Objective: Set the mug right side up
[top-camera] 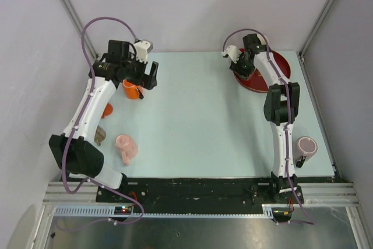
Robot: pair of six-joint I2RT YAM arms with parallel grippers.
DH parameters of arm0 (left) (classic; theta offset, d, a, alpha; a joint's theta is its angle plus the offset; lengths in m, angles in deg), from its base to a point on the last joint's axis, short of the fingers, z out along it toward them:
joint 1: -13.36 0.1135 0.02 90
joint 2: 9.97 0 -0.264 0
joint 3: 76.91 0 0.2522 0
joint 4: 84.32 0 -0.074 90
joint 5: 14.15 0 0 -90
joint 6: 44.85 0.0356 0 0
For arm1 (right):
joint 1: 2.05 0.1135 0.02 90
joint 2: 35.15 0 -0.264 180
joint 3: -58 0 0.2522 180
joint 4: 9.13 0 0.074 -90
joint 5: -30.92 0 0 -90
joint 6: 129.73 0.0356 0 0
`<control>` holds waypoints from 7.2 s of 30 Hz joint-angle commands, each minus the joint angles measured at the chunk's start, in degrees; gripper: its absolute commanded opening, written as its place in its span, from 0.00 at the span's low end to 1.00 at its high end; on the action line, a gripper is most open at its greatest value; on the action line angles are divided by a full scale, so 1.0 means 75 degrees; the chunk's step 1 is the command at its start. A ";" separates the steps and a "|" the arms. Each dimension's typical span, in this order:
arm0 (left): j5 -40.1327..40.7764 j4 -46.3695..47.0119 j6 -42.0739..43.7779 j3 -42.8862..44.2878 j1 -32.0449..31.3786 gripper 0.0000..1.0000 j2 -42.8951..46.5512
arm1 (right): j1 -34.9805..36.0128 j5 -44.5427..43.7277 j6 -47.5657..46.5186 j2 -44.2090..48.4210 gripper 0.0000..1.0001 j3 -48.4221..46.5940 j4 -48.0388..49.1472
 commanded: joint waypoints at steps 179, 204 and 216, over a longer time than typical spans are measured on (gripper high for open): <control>-0.0622 0.0560 0.0508 0.1736 0.0421 1.00 -0.2340 | -0.2156 0.2827 0.3135 0.2205 0.58 0.1621 0.3857; -0.0413 0.0557 0.0621 0.1497 0.0436 1.00 -0.2050 | -0.2871 0.2058 1.3426 0.1147 0.78 0.3510 0.6598; -0.0382 0.0554 0.0675 0.1472 0.0443 1.00 -0.2041 | -0.2559 0.1981 1.3700 0.0633 0.78 0.2705 0.6328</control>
